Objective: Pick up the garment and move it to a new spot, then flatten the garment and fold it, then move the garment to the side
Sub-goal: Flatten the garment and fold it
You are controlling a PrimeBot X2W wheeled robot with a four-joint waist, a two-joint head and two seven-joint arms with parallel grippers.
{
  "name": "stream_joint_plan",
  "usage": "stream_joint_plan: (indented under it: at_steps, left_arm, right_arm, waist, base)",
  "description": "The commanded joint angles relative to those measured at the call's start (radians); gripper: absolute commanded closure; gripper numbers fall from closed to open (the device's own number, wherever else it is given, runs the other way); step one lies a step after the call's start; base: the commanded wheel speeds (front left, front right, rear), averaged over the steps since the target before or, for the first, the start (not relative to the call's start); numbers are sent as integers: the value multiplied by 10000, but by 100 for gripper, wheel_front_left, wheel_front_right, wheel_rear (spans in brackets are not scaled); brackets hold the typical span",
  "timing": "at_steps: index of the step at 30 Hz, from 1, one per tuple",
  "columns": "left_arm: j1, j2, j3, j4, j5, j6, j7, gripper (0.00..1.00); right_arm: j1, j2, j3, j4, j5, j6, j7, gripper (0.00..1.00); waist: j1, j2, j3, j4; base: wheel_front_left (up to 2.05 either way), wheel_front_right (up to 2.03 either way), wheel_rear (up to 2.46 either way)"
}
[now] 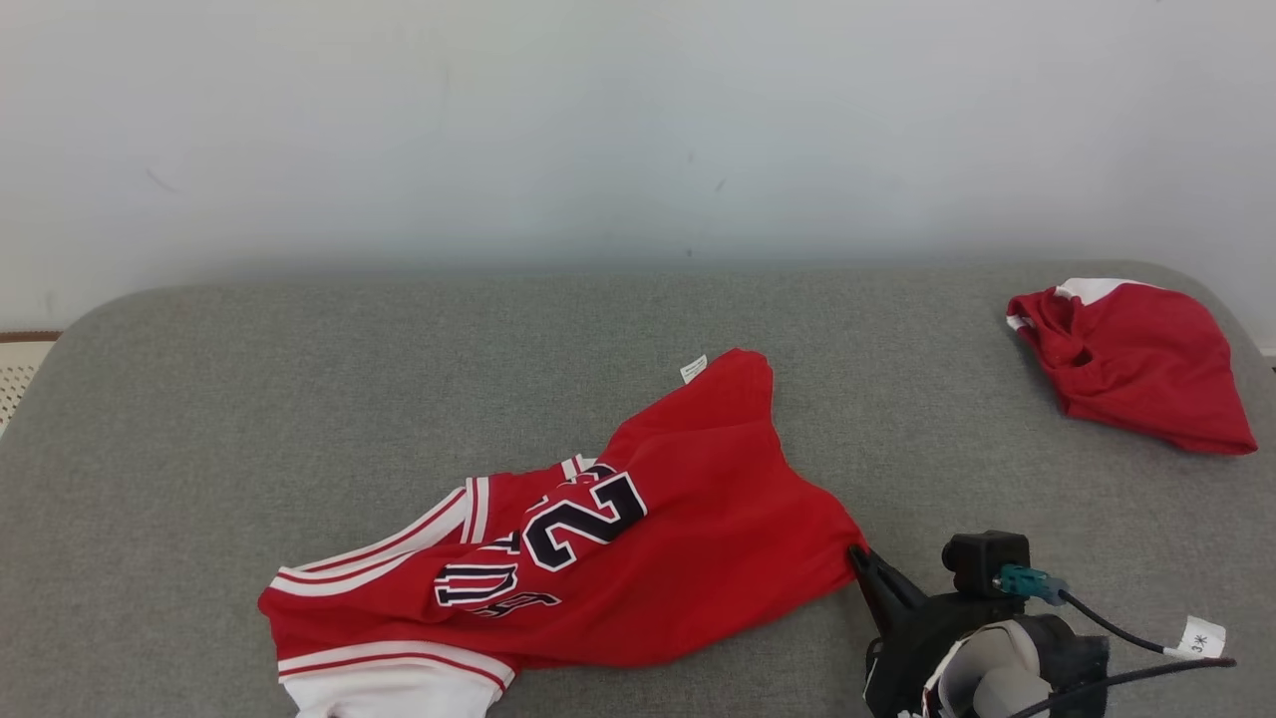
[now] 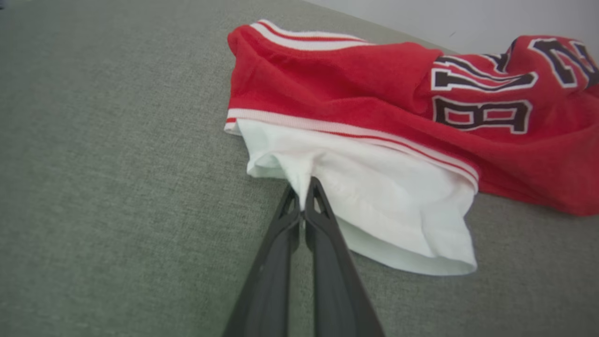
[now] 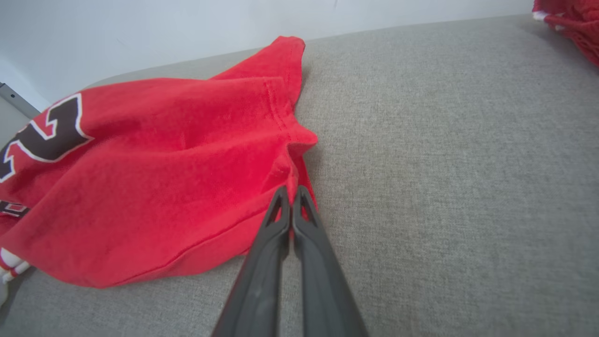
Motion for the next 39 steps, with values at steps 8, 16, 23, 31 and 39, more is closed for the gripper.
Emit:
stream_joint_plan:
  at_steps: [8,16,23,31,39]
  left_arm:
    - [-17,27,665,-2137,914,-176,-9,100]
    - [-1540,773,474,-2535,1564,-710,-8,100]
    - [-4623,1611,30,-1515,1552,-1248,676,100]
    - [-8629,2212,-655,-374,1515,-1439,1310,100]
    - [-12857,2397,-1073,1409,1324,-1465,1519,100]
  right_arm:
    - [686,-1135,-109,-2658,1354,-8,-45,100]
    - [-342,-1877,457,-3730,1922,-8,24,100]
    - [-2507,-1681,571,-3730,2710,-8,457,100]
    - [-5406,-1674,176,-3319,4157,-8,1074,100]
    - [-8432,-1524,-586,-1688,5570,-8,1724,100]
  waist:
    - [0,-1,-117,-56]
    - [0,-1,110,-436]
    - [0,-1,1129,-732]
    - [0,-1,2677,-851]
    - [0,-1,3970,-938]
  base:
    - [0,0,0]
    - [0,0,0]
    - [0,0,0]
    - [0,0,0]
    - [0,0,0]
